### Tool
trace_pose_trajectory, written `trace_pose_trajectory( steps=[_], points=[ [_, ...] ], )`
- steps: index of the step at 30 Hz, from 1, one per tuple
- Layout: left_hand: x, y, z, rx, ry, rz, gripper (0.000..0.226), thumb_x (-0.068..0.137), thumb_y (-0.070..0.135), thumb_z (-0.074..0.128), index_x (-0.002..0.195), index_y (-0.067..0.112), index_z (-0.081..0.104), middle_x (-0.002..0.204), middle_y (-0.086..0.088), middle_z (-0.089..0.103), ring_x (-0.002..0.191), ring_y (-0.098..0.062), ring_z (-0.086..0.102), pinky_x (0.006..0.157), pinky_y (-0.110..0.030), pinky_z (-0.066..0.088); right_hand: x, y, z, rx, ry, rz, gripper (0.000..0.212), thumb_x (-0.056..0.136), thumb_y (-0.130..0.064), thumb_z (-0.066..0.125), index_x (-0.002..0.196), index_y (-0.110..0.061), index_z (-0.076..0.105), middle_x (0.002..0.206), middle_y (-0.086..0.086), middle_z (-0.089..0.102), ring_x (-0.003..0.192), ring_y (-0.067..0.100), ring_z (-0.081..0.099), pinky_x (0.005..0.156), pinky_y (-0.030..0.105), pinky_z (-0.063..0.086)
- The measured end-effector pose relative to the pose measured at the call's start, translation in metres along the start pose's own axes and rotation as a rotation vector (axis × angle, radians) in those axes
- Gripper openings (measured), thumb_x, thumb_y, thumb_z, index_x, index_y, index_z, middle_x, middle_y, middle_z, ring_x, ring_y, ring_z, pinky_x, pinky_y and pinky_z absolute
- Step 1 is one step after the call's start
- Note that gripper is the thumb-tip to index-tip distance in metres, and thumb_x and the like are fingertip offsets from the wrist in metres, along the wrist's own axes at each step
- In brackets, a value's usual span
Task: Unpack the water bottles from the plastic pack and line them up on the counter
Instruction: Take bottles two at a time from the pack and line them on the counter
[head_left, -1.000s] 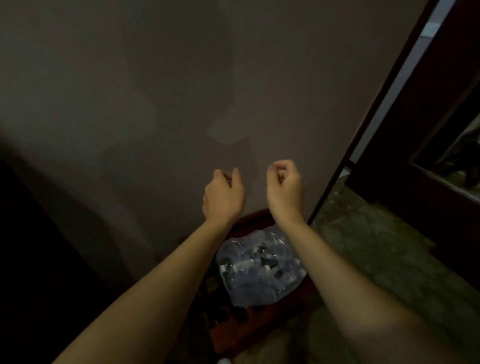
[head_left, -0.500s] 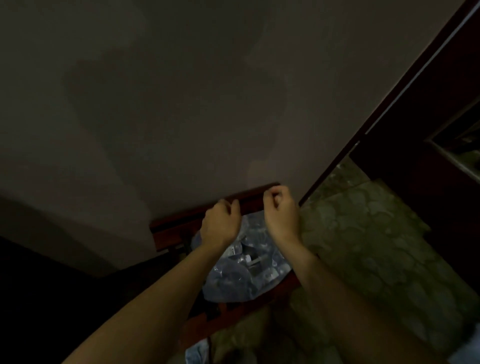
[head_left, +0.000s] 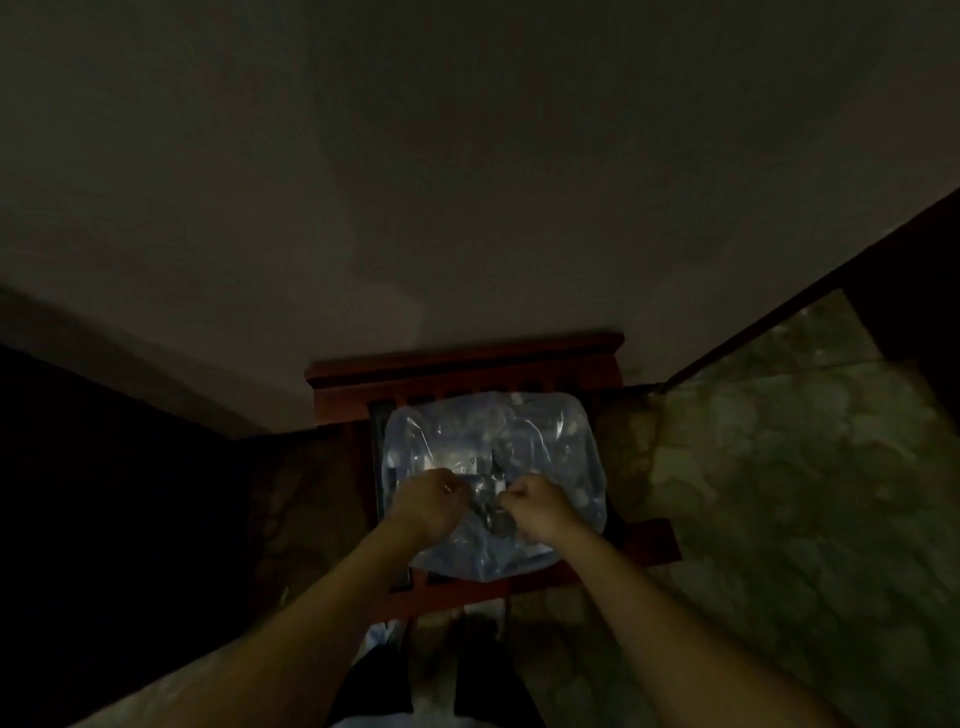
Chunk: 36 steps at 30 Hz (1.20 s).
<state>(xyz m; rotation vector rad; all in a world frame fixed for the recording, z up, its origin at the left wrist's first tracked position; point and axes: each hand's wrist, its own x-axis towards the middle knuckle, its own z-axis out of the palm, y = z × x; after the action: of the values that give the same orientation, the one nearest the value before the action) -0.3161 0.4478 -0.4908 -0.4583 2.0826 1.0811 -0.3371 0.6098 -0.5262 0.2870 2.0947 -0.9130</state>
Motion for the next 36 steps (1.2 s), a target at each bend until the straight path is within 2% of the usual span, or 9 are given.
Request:
trace_pose_trajectory(
  steps=[7, 11, 17, 20, 23, 27, 30, 33, 36],
  points=[
    [0.043, -0.033, 0.044, 0.146, -0.053, -0.053, 0.040, 0.105, 0.019, 0.040, 0.143, 0.012, 0.049, 0.142, -0.014, 0.056, 0.126, -0.029, 0.056, 0.102, -0.030, 0.044, 0.057, 0.015, 0.022, -0.188, -0.076, -0.036, 0.020, 0.093, -0.008, 0.052, 0.074, -0.009, 0.058, 0.072, 0.008, 0.057, 0.073, 0.021, 0.055, 0.069, 0.030, 0.044],
    [0.059, -0.048, 0.060, 0.095, -0.079, -0.037, 0.039, 0.104, 0.017, 0.042, 0.142, 0.013, 0.052, 0.135, -0.016, 0.061, 0.120, -0.029, 0.060, 0.102, -0.038, 0.047, 0.088, 0.019, 0.044, -0.321, -0.080, -0.006, 0.030, 0.098, -0.013, 0.048, 0.124, -0.002, 0.057, 0.122, 0.019, 0.060, 0.112, 0.033, 0.057, 0.095, 0.037, 0.047],
    [0.067, -0.057, 0.066, 0.070, -0.047, 0.004, 0.036, 0.102, 0.021, 0.046, 0.138, 0.016, 0.053, 0.121, -0.011, 0.068, 0.109, -0.025, 0.065, 0.095, -0.039, 0.052, 0.107, 0.042, 0.063, -0.813, -0.098, -0.074, 0.047, 0.097, -0.016, 0.047, 0.142, -0.008, 0.039, 0.147, 0.014, 0.036, 0.135, 0.034, 0.033, 0.106, 0.041, 0.035],
    [0.070, -0.058, 0.065, 0.061, -0.050, 0.016, 0.035, 0.103, 0.022, 0.046, 0.136, 0.015, 0.054, 0.114, -0.013, 0.070, 0.105, -0.026, 0.066, 0.095, -0.041, 0.053, 0.114, 0.047, 0.066, -0.930, -0.036, -0.192, 0.049, 0.095, -0.017, 0.050, 0.143, -0.011, 0.038, 0.148, 0.011, 0.034, 0.135, 0.032, 0.031, 0.102, 0.036, 0.038],
    [0.071, -0.058, 0.065, 0.069, -0.054, 0.024, 0.038, 0.103, 0.025, 0.046, 0.140, 0.018, 0.051, 0.120, -0.013, 0.068, 0.110, -0.029, 0.064, 0.098, -0.043, 0.051, 0.117, 0.043, 0.065, -0.946, -0.098, -0.200, 0.037, 0.102, -0.009, 0.035, 0.137, -0.001, 0.042, 0.142, 0.018, 0.042, 0.124, 0.031, 0.044, 0.077, 0.007, 0.026],
    [0.072, -0.059, 0.067, 0.080, -0.058, 0.032, 0.039, 0.102, 0.026, 0.047, 0.140, 0.017, 0.052, 0.128, -0.012, 0.066, 0.114, -0.029, 0.064, 0.099, -0.043, 0.051, 0.117, 0.038, 0.053, -0.932, -0.157, -0.230, 0.037, 0.104, -0.008, 0.028, 0.132, 0.008, 0.046, 0.135, 0.025, 0.049, 0.108, 0.023, 0.055, 0.057, 0.005, 0.037],
    [0.071, -0.064, 0.068, 0.023, 0.000, 0.043, 0.034, 0.102, 0.027, 0.048, 0.133, 0.016, 0.057, 0.120, -0.011, 0.069, 0.107, -0.026, 0.066, 0.095, -0.043, 0.053, 0.115, 0.028, 0.049, -0.777, -0.174, -0.192, 0.037, 0.104, -0.007, 0.028, 0.132, 0.006, 0.048, 0.136, 0.023, 0.050, 0.114, 0.023, 0.055, 0.076, 0.016, 0.041],
    [0.067, -0.070, 0.069, -0.055, 0.078, 0.047, 0.033, 0.101, 0.028, 0.050, 0.131, 0.017, 0.059, 0.113, -0.010, 0.072, 0.100, -0.023, 0.069, 0.090, -0.042, 0.055, 0.107, 0.019, 0.057, -0.535, -0.158, -0.184, 0.037, 0.101, 0.003, 0.031, 0.135, 0.013, 0.042, 0.141, 0.026, 0.045, 0.073, -0.007, 0.042, 0.062, -0.001, 0.037],
    [0.065, -0.075, 0.070, -0.087, 0.109, 0.061, 0.032, 0.101, 0.025, 0.050, 0.130, 0.017, 0.060, 0.100, -0.012, 0.074, 0.089, -0.024, 0.071, 0.085, -0.043, 0.057, 0.103, 0.018, 0.062, -0.607, -0.166, -0.181, 0.037, 0.100, 0.003, 0.035, 0.135, 0.012, 0.044, 0.141, 0.025, 0.046, 0.096, 0.011, 0.048, 0.059, -0.001, 0.036]
  ],
)
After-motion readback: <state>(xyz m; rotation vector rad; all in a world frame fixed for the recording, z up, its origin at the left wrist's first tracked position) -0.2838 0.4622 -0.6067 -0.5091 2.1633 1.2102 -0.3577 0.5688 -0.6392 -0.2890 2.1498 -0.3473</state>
